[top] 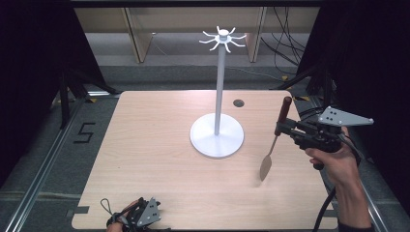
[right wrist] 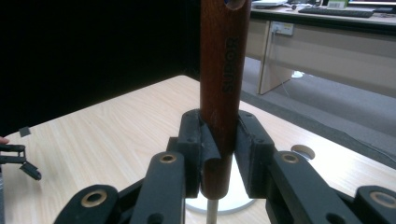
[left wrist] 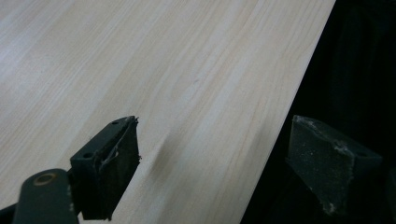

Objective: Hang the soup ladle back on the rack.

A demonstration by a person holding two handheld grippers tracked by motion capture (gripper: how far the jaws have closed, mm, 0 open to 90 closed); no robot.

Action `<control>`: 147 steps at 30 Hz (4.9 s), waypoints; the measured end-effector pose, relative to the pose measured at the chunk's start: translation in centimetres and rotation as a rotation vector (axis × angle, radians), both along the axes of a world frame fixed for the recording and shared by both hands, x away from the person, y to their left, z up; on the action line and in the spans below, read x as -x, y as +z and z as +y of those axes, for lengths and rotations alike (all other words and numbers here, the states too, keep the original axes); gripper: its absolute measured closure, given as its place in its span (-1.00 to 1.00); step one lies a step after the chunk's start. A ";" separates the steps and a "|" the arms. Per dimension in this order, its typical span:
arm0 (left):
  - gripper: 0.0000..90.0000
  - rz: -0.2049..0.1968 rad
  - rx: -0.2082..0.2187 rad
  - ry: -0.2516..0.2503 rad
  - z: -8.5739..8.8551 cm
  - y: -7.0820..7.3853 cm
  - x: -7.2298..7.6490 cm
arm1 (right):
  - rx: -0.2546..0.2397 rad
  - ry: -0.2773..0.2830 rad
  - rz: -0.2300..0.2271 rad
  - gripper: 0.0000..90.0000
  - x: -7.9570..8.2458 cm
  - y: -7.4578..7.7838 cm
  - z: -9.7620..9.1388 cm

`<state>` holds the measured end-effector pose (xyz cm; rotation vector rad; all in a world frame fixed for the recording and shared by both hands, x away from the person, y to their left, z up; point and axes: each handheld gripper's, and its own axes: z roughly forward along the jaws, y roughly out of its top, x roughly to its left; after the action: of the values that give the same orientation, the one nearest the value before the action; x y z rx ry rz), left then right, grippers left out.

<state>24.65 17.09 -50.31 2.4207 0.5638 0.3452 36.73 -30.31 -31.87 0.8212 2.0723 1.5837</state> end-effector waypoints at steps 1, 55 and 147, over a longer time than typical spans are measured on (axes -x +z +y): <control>-0.65 0.000 -0.003 0.002 0.0 0.0 0.0 | 0.007 -0.006 0.001 0.65 -0.2 0.1 0.0; -0.65 0.007 0.000 0.001 0.2 0.0 0.1 | 0.033 -0.041 -0.030 0.64 -7.1 7.9 7.4; -0.65 -0.002 -0.003 0.006 0.3 0.0 0.2 | 0.001 -0.109 0.017 -0.11 -7.2 5.5 7.5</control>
<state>24.43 17.35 -50.36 2.4214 0.5705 0.3508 43.95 -22.84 -26.33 0.9337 2.0031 1.5230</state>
